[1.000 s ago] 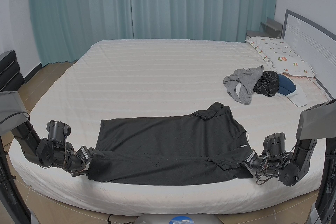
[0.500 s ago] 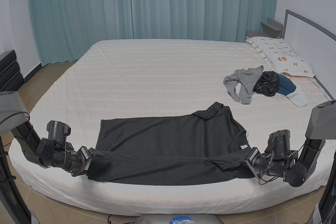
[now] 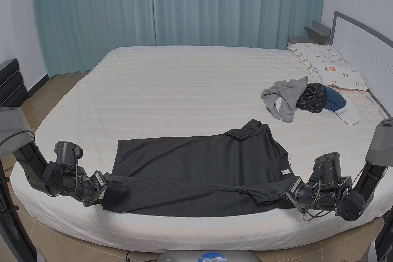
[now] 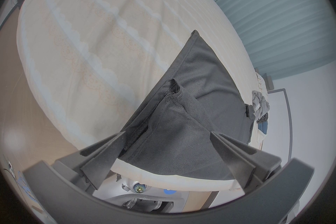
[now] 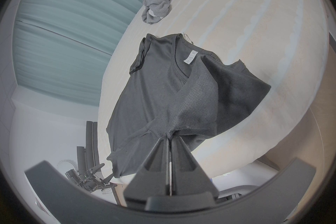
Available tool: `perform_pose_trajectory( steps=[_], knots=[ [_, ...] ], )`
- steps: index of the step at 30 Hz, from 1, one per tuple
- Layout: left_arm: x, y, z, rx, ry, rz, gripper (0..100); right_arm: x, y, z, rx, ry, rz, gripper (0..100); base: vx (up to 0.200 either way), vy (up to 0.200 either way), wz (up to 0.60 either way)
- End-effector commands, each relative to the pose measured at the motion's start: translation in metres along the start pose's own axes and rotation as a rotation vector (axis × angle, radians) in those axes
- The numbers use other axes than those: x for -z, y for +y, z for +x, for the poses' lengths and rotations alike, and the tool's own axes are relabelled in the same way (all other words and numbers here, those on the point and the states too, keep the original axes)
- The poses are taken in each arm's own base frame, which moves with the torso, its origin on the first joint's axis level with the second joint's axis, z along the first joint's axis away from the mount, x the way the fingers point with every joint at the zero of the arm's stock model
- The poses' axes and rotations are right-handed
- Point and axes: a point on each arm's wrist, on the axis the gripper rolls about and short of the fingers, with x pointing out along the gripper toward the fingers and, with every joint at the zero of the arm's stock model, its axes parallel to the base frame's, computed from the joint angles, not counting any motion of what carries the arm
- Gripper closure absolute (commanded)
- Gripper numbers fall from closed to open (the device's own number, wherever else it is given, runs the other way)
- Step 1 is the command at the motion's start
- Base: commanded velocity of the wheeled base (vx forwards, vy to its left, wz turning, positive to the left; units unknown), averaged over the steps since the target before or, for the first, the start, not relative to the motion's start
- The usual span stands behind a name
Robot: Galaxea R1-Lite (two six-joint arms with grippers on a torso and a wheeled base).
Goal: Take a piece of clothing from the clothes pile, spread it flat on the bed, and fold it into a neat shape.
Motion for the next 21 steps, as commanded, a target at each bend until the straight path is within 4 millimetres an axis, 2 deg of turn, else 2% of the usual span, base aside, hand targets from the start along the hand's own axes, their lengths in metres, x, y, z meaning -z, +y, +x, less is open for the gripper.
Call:
perform_pose_trajectory(
  steps=[1, 3, 4, 9, 13, 17, 21],
  knots=[
    [0.0, 0.0, 0.0, 0.0, 0.0, -0.001, 0, 0.002, 0.001, -0.003, 0.002, 0.006, -0.008, 100, 0.0, 0.0, 0.0],
    [0.0, 0.0, 0.0, 0.0, 0.0, -0.001, 0, 0.004, -0.002, -0.004, 0.027, 0.021, -0.011, 100, 0.0, 0.0, 0.0],
    [0.0, 0.0, 0.0, 0.0, 0.0, -0.001, 0, 0.006, -0.002, -0.004, 0.043, 0.035, -0.021, 0, 0.0, 0.0, 0.0],
    [0.0, 0.0, 0.0, 0.0, 0.0, -0.001, 0, 0.011, -0.006, -0.006, 0.087, 0.069, -0.066, 0, 0.0, 0.0, 0.0],
    [0.0, 0.0, 0.0, -0.001, 0.001, -0.003, 0, 0.007, -0.004, -0.005, 0.07, 0.051, -0.067, 0, 0.0, 0.0, 0.0],
    [0.0, 0.0, 0.0, 0.0, -0.002, 0.0, 0, -0.006, -0.004, -0.01, 0.06, 0.006, -0.057, 0, 0.0, 0.0, 0.0],
    [-0.001, 0.0, 0.0, -0.007, -0.009, 0.006, 0, -0.028, -0.01, -0.007, 0.066, -0.047, -0.05, 0, 0.0, 0.0, 0.0]
  ],
)
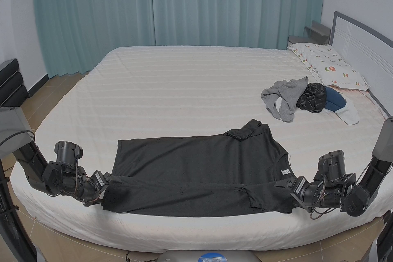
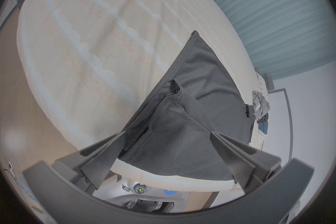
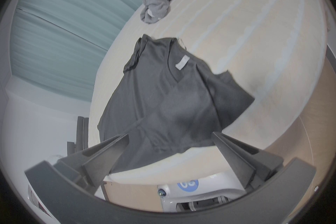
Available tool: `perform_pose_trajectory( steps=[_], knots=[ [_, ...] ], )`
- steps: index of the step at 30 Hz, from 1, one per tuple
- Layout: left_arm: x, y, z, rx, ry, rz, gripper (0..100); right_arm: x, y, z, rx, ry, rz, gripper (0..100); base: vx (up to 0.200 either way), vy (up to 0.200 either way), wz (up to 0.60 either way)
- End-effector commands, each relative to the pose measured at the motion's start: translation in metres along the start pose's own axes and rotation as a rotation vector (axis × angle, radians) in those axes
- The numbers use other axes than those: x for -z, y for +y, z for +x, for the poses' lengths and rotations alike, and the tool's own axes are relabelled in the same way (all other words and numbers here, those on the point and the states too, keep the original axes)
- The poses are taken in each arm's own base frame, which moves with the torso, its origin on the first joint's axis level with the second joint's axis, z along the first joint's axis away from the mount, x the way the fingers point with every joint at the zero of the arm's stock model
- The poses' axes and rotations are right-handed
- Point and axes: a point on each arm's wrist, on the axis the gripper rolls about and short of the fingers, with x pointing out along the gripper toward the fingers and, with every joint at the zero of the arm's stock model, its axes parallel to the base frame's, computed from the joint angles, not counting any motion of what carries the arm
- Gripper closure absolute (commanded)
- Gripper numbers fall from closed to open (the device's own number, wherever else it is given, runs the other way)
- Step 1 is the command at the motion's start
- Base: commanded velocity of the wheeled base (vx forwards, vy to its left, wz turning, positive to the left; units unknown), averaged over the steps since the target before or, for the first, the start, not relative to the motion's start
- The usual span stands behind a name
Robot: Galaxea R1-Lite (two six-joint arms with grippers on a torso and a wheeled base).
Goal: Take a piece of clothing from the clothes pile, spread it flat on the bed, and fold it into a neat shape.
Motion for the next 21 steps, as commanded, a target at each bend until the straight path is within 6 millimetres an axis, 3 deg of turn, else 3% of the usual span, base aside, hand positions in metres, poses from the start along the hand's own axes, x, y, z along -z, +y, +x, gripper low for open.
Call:
perform_pose_trajectory(
  steps=[1, 7, 16, 21],
  knots=[
    [-0.001, -0.001, 0.001, -0.005, -0.01, 0.006, 0, -0.022, -0.006, 0.001, -0.001, -0.053, 0.022, 0, 0.0, 0.0, 0.0],
    [-0.002, -0.002, 0.001, -0.021, -0.033, 0.002, 0, -0.024, -0.008, 0.002, -0.01, -0.043, 0.032, 0, 0.0, 0.0, 0.0],
    [-0.002, -0.003, -0.002, -0.017, -0.036, 0.005, 0, -0.024, -0.009, 0.003, -0.009, -0.042, 0.032, 0, 0.2, 0.0, 0.0],
    [-0.002, -0.008, -0.012, 0.007, -0.06, 0.015, 0, -0.024, -0.009, 0.003, -0.011, -0.041, 0.032, 0, 0.0, 0.0, 0.0]
  ],
)
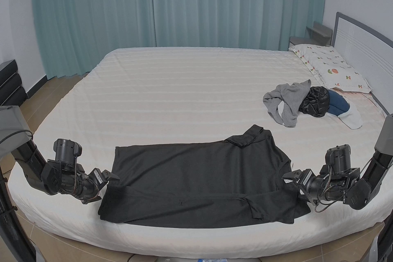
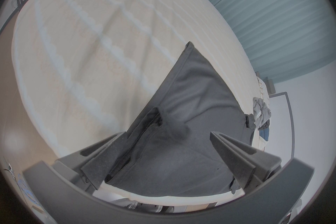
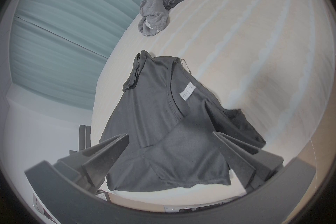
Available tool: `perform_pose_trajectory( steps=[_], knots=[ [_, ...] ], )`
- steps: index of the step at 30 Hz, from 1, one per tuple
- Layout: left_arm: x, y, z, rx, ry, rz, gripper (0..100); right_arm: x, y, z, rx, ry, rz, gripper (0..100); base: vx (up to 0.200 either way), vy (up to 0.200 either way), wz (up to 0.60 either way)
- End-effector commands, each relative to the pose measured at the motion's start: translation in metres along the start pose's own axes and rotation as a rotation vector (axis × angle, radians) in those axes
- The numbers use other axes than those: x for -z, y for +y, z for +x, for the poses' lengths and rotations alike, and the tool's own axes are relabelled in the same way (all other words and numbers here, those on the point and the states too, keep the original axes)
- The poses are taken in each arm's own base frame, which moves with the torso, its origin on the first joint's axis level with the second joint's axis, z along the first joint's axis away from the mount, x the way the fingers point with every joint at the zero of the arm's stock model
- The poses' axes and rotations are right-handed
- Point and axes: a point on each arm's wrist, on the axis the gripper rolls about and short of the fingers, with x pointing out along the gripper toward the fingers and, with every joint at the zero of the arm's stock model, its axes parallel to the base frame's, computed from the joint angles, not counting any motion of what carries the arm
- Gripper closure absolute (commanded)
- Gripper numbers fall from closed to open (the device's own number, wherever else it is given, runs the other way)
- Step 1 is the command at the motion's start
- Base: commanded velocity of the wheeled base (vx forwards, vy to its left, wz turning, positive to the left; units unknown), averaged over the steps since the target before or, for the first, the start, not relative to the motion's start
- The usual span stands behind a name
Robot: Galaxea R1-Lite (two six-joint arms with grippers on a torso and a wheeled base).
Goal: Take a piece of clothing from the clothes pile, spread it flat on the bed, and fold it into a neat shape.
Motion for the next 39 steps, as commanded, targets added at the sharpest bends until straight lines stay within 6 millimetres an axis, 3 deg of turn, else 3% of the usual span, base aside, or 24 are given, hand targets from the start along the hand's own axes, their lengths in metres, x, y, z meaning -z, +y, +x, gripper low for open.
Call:
perform_pose_trajectory(
  steps=[1, 11, 23, 24, 35, 39],
  knots=[
    [-0.001, -0.004, -0.008, 0.019, -0.018, 0.008, 0, 0.0, -0.001, 0.001, 0.002, 0.002, 0.0, 0, 0.0, 0.0, 0.0],
    [-0.008, -0.015, -0.006, 0.047, -0.036, 0.116, 0, -0.002, 0.003, 0.008, -0.052, 0.01, -0.071, 0, 0.0, 0.0, 0.0],
    [-0.009, -0.009, 0.019, 0.015, 0.001, 0.135, 0, -0.01, -0.009, 0.02, -0.061, -0.023, -0.057, 0, 0.0, 0.0, 0.0],
    [-0.008, -0.009, 0.019, 0.012, 0.006, 0.135, 100, -0.01, -0.011, 0.022, -0.06, -0.026, -0.055, 0, 0.0, 0.0, 0.0],
    [-0.005, -0.008, 0.022, 0.004, 0.017, 0.139, 100, -0.019, -0.018, 0.023, -0.053, -0.066, -0.04, 0, 0.0, 0.0, 0.0],
    [-0.011, -0.007, 0.012, 0.013, -0.017, 0.124, 100, -0.024, -0.021, 0.025, -0.048, -0.08, -0.032, 0, 0.0, 0.0, 0.0]
  ],
)
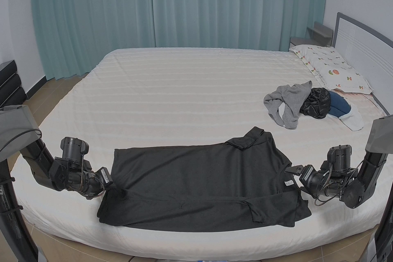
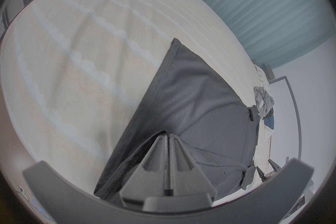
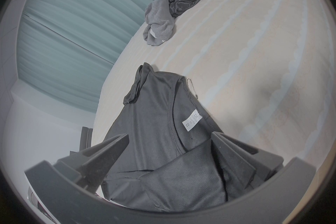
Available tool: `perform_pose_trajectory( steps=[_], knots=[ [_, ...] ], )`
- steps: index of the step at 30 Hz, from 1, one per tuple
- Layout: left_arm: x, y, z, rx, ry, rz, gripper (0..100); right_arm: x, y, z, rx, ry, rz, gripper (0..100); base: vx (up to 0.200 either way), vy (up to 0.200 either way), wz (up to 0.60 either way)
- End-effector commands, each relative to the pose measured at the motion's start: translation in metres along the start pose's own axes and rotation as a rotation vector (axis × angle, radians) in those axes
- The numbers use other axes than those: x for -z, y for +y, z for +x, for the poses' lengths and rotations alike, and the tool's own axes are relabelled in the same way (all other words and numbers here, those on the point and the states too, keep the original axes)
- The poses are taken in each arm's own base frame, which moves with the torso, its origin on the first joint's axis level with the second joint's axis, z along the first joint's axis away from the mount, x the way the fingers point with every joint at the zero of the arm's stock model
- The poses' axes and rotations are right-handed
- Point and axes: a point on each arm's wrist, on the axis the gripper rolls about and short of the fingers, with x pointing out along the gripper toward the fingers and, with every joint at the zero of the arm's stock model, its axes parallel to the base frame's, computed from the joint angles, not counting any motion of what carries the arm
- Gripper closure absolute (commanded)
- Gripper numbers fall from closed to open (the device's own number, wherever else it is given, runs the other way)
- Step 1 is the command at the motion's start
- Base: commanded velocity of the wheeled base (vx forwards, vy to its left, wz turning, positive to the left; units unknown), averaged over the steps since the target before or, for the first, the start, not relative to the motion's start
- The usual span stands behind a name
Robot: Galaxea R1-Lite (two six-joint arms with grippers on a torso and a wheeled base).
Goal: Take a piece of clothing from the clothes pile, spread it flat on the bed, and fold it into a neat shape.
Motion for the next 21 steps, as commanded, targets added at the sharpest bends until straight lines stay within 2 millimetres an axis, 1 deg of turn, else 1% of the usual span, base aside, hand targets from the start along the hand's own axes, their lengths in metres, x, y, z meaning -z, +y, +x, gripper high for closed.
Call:
perform_pose_trajectory(
  steps=[1, 2, 4, 5, 9, 13, 21],
  knots=[
    [-0.004, 0.002, -0.008, 0.005, -0.025, -0.013, 100, -0.003, -0.004, 0.002, 0.009, -0.008, 0.008, 0, 0.0, 0.0, 0.0],
    [-0.005, 0.0, -0.015, 0.01, -0.035, -0.017, 100, -0.005, -0.004, 0.001, 0.007, -0.012, 0.006, 0, 0.0, 0.0, 0.0],
    [-0.004, 0.001, -0.018, 0.011, -0.041, -0.019, 100, -0.006, -0.005, 0.0, 0.008, -0.013, -0.005, 0, 0.0, 0.0, 0.0],
    [-0.003, 0.002, -0.024, 0.013, -0.051, -0.022, 100, -0.007, -0.007, 0.0, 0.012, -0.01, -0.033, 0, 0.0, 0.0, 0.0],
    [-0.001, 0.002, -0.031, 0.016, -0.058, -0.022, 100, -0.009, -0.012, 0.0, -0.035, 0.047, -0.084, 0, 0.0, 0.0, 0.0],
    [-0.002, 0.004, -0.036, 0.015, -0.068, -0.03, 100, -0.008, -0.014, 0.002, -0.064, 0.086, -0.16, 0, 0.0, 0.0, 0.0],
    [0.002, 0.006, -0.037, 0.01, -0.06, -0.036, 100, 0.0, -0.028, 0.017, -0.046, 0.117, -0.243, 0, 0.0, 0.0, 0.0]
  ],
)
